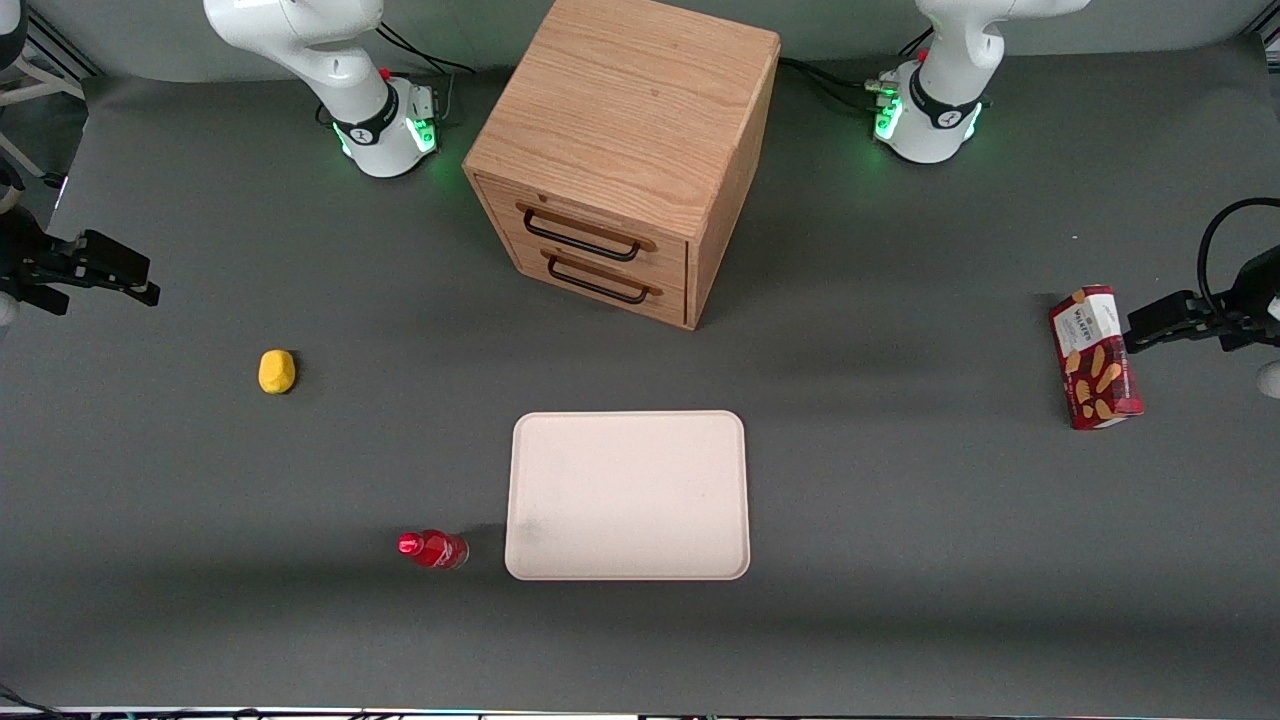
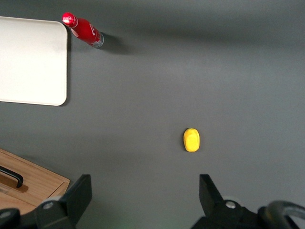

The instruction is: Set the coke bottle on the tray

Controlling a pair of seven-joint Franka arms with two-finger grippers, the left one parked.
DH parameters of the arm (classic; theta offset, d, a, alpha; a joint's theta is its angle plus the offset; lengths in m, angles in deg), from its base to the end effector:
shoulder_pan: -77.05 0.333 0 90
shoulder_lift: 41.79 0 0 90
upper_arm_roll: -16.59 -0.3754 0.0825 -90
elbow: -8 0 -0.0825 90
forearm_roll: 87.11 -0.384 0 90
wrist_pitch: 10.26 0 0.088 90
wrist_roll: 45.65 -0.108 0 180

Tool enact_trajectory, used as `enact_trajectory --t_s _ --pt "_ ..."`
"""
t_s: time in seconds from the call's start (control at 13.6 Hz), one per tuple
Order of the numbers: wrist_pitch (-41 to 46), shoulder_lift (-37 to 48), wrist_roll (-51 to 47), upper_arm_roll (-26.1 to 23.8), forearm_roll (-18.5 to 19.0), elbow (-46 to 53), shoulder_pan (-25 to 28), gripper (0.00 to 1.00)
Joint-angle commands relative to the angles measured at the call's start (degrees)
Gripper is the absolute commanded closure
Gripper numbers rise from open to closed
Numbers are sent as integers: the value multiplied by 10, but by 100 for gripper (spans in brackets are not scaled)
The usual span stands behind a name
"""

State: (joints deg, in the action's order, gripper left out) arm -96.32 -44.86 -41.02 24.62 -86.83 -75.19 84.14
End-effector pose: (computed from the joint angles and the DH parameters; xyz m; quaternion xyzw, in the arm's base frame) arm 0.5677 -0.0070 0.7028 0.9995 0.0321 -0.0018 0.0061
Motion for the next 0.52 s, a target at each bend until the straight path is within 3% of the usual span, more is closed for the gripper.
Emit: enact_trajectory --t_s 0.0,0.44 --pt "10 9 -8 7 -9 -1 8 0" --pt "17 -31 -48 -15 -9 56 14 0"
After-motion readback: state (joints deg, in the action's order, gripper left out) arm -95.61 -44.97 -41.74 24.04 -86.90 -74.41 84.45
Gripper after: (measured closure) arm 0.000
